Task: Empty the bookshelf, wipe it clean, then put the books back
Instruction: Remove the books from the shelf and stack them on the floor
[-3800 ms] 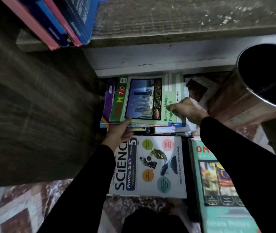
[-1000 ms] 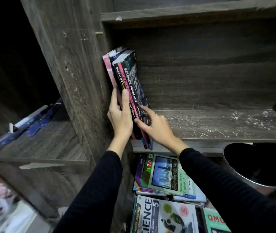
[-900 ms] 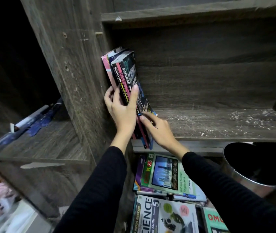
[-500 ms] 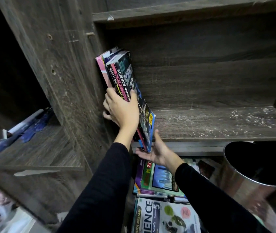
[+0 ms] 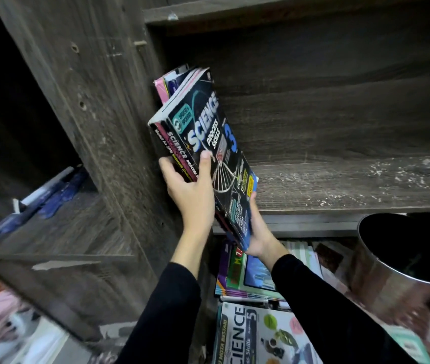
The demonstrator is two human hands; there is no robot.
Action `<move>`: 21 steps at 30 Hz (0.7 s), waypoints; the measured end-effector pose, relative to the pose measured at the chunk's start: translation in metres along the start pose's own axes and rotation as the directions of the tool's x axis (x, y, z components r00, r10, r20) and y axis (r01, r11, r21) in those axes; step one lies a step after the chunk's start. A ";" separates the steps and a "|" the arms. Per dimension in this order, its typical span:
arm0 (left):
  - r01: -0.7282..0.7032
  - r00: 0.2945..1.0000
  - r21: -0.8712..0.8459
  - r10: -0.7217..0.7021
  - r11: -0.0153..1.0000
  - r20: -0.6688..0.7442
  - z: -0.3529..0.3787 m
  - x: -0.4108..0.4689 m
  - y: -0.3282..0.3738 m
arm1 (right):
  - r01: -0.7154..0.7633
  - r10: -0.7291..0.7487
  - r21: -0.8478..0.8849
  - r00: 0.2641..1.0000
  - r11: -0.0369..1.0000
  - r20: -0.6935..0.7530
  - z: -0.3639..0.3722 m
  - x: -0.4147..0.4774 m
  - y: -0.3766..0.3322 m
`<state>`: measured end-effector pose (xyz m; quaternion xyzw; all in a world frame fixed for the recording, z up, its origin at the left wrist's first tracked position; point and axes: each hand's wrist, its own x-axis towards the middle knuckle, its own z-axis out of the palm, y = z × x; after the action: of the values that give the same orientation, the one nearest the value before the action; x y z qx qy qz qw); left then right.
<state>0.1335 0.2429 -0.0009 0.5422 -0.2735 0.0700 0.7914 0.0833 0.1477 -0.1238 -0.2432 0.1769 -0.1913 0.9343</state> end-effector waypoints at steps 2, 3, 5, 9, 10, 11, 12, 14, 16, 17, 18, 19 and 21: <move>0.007 0.999 -0.058 -0.005 0.998 0.036 -0.005 -0.005 0.001 | 0.001 -0.001 0.015 1.000 1.000 -0.002 -0.004 -0.001 0.001; 0.012 0.999 -0.071 -0.008 0.997 0.054 -0.007 -0.006 0.002 | 0.004 -0.004 -0.002 1.000 1.000 -0.016 -0.004 -0.002 0.002; 0.012 0.998 -0.077 -0.007 0.997 0.067 -0.010 -0.005 0.003 | 0.041 -0.048 -0.087 0.995 0.995 -0.089 -0.003 -0.001 0.008; 0.080 0.992 -0.104 -0.068 0.991 0.110 -0.016 -0.008 0.006 | 0.134 -0.143 -0.067 0.977 0.989 -0.160 -0.015 -0.012 0.024; 0.098 0.986 -0.102 -0.083 0.990 0.143 -0.019 -0.008 0.006 | 0.139 -0.149 -0.072 0.974 0.988 -0.172 -0.018 -0.019 0.024; 0.107 0.980 -0.099 -0.088 0.989 0.176 -0.023 -0.008 0.009 | 0.148 -0.164 -0.099 0.968 0.984 -0.189 -0.025 -0.026 0.023; 0.102 0.976 -0.101 -0.080 0.990 0.205 -0.028 -0.007 0.013 | 0.168 -0.191 -0.123 0.958 0.978 -0.212 -0.035 -0.034 0.018; 0.108 0.960 -0.137 -0.068 0.985 0.271 -0.043 -0.006 0.020 | 0.200 -0.253 -0.203 0.926 0.958 -0.282 -0.050 -0.056 0.008; 0.196 0.915 -0.155 -0.124 0.968 0.385 -0.059 -0.012 0.022 | 0.222 -0.339 -0.331 0.872 0.917 -0.354 -0.071 -0.080 -0.004; 0.263 0.875 -0.158 -0.166 0.952 0.455 -0.067 -0.021 0.020 | 0.248 -0.382 -0.362 0.849 0.899 -0.366 -0.079 -0.095 -0.009; 0.345 0.829 -0.161 -0.219 0.925 0.514 -0.075 -0.033 0.016 | 0.281 -0.421 -0.385 0.836 0.879 -0.351 -0.084 -0.111 -0.013; 0.437 0.785 -0.166 -0.285 0.884 0.551 -0.085 -0.047 0.011 | 0.281 -0.438 -0.414 0.826 0.866 -0.354 -0.092 -0.126 -0.014; 0.592 0.695 -0.155 -0.403 0.791 0.595 -0.100 -0.071 -0.002 | 0.258 -0.443 -0.445 0.810 0.857 -0.384 -0.102 -0.156 -0.013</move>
<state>0.1105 0.3450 -0.0648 0.4506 -0.3297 -0.3513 0.7516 -0.0978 0.1671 -0.1636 -0.3902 0.3835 -0.3801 0.7458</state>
